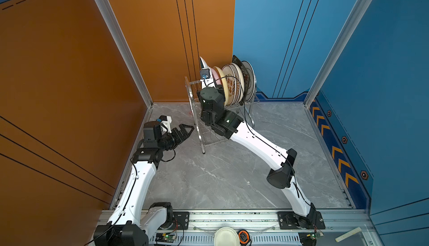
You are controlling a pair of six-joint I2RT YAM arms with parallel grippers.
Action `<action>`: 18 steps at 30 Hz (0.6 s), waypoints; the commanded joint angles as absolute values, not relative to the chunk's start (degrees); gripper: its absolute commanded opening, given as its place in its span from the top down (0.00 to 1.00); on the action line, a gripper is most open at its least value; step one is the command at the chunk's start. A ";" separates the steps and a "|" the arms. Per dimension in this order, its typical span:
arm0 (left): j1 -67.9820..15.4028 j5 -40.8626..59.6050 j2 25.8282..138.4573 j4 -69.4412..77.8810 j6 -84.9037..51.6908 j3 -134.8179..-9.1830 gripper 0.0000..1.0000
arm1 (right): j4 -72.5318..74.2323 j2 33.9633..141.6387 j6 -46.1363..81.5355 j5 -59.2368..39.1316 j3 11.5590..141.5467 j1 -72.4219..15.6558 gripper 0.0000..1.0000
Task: Load the plates into the dish rack
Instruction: 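Lower the white plate into the rack slot beside the pink plate with the right gripper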
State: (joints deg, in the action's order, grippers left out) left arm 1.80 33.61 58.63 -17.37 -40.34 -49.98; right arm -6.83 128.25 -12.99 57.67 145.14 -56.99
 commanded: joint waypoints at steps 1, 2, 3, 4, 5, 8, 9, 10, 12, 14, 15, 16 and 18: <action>1.74 34.19 57.09 -17.23 -40.69 -48.55 0.02 | -4.43 129.04 -10.82 57.32 147.24 -56.62 1.00; 1.76 34.12 56.93 -17.20 -40.78 -48.29 0.02 | -4.63 129.24 -10.65 57.21 147.30 -56.51 1.00; 1.76 34.11 56.71 -17.20 -40.85 -48.10 0.02 | -4.89 129.45 -10.40 57.25 147.35 -56.43 1.00; 1.84 34.11 56.57 -17.23 -40.87 -47.94 0.02 | -5.12 129.61 -10.08 57.44 147.31 -56.21 1.00; 1.81 34.13 56.44 -17.21 -40.91 -47.82 0.02 | -5.45 129.71 -9.79 57.47 147.30 -56.16 1.00; 1.93 34.10 56.09 -17.19 -40.96 -47.48 0.02 | -5.94 130.21 -9.19 57.45 147.33 -55.88 1.00; 1.98 34.10 55.99 -17.21 -40.96 -47.46 0.02 | -5.98 130.31 -9.13 57.41 147.32 -55.81 1.00; 2.02 34.12 55.95 -17.10 -40.96 -47.26 0.02 | -6.13 130.47 -9.09 57.51 147.35 -55.74 1.00; 2.06 34.10 55.78 -17.08 -41.04 -47.12 0.02 | -6.31 130.69 -9.06 57.61 147.35 -55.55 1.00; 2.20 34.11 55.64 -17.08 -41.05 -47.06 0.02 | -6.65 130.78 -8.71 57.57 147.29 -55.33 1.00; 2.27 34.10 55.55 -17.03 -41.13 -47.03 0.02 | -6.96 130.91 -8.28 57.46 147.31 -55.09 1.00; 2.28 34.06 55.46 -17.08 -41.13 -46.98 0.02 | -7.31 130.99 -7.81 57.25 147.31 -54.93 1.00; 2.37 34.05 55.37 -16.92 -41.18 -46.83 0.02 | -8.28 131.04 -6.56 56.87 147.35 -54.49 1.00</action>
